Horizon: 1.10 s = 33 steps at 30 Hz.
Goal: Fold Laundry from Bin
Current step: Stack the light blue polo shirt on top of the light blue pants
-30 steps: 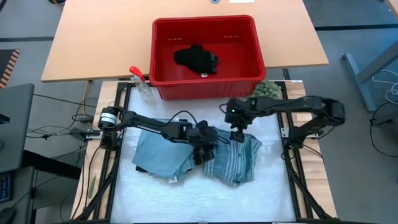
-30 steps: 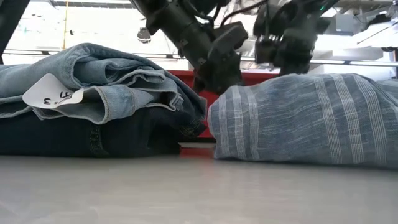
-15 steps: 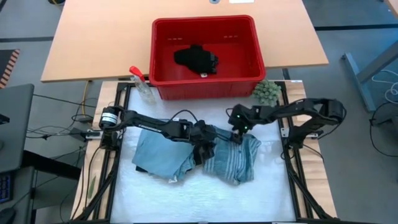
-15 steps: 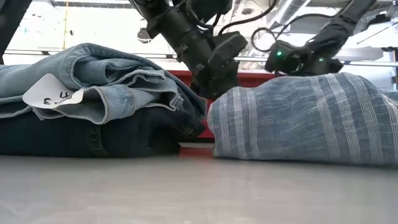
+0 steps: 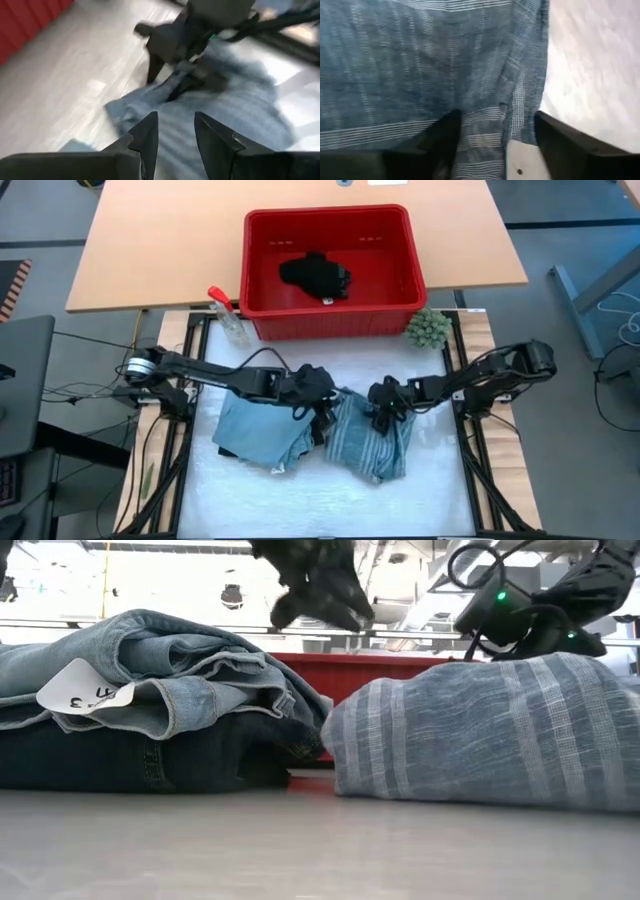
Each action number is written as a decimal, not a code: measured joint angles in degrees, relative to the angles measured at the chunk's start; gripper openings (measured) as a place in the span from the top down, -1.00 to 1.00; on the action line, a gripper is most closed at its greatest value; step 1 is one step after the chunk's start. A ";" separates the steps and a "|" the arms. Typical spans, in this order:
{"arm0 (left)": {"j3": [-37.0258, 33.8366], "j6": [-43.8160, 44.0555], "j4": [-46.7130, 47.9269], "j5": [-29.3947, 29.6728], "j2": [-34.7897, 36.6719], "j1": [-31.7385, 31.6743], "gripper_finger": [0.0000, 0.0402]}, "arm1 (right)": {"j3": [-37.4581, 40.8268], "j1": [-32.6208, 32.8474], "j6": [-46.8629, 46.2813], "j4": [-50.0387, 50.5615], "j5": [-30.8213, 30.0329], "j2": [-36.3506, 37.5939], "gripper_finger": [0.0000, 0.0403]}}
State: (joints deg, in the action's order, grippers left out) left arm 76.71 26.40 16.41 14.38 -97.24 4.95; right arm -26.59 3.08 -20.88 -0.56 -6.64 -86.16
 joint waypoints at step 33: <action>-20.92 24.03 23.66 29.93 42.56 15.25 0.43 | -36.84 1.00 -8.08 8.99 20.13 12.95 0.77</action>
State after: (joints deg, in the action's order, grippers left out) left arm 55.79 50.43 40.07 44.31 -54.67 20.21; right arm -63.43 4.08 -28.96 8.44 13.50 -73.22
